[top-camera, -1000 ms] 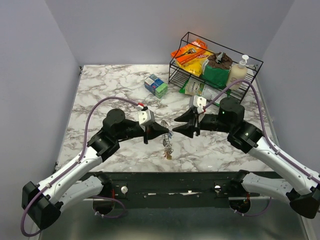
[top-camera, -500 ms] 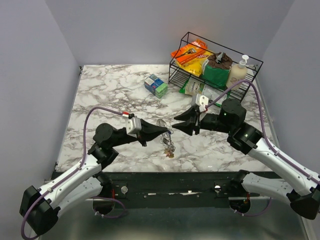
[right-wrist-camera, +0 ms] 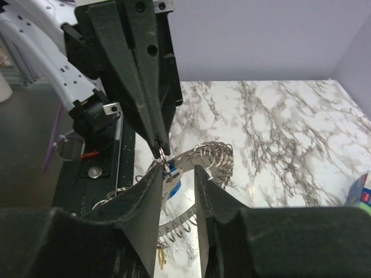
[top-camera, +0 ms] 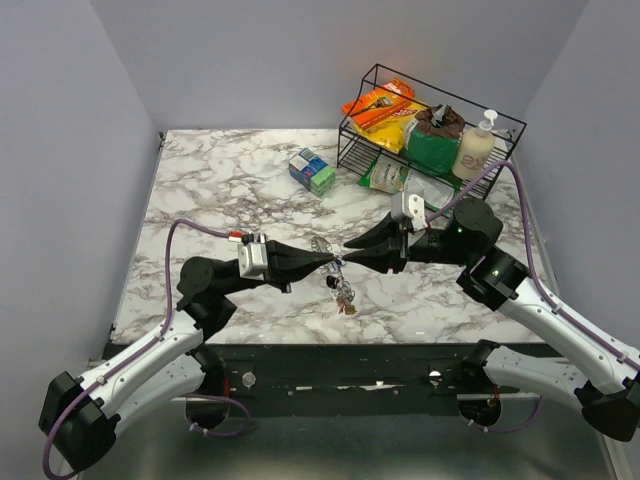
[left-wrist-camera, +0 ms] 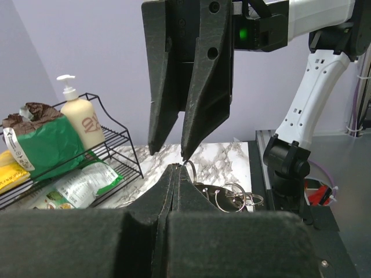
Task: Put the keys on the keyring
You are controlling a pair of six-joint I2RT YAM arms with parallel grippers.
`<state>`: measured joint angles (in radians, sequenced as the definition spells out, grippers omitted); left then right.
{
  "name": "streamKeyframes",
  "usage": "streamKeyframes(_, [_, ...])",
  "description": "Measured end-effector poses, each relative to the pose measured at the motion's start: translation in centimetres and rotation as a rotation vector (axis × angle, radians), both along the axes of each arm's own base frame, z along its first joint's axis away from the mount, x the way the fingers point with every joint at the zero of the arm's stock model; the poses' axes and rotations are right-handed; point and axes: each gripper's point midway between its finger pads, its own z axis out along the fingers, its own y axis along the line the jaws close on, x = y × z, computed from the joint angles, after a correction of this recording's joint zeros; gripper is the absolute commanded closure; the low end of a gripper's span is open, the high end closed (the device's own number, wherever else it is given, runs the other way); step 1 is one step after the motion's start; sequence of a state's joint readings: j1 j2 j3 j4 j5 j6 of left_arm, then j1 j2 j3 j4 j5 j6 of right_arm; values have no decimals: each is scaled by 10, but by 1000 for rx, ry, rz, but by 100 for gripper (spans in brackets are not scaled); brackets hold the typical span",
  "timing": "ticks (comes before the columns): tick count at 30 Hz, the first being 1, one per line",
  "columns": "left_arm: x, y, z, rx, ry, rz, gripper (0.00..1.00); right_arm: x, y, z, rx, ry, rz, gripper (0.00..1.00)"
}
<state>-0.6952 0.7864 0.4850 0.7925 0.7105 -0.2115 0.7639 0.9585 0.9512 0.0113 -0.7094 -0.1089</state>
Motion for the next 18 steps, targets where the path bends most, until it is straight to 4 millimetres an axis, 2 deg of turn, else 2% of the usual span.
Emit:
streamKeyframes(5, [-2,1,4,-11,-14,-5,100,-11,2,4,15,-4,68,71])
streamKeyframes(7, [-2,1,4,-12,-16,-6,100,-15,3,4,17,-3,92,78])
streamKeyframes(9, [-2,1,4,-12,-16,-6,100,-16,5,3,15,3,112,81])
streamKeyframes(18, [-4,0,3,-8,-18,-15,100,-15,7,-2,7,19,126,79])
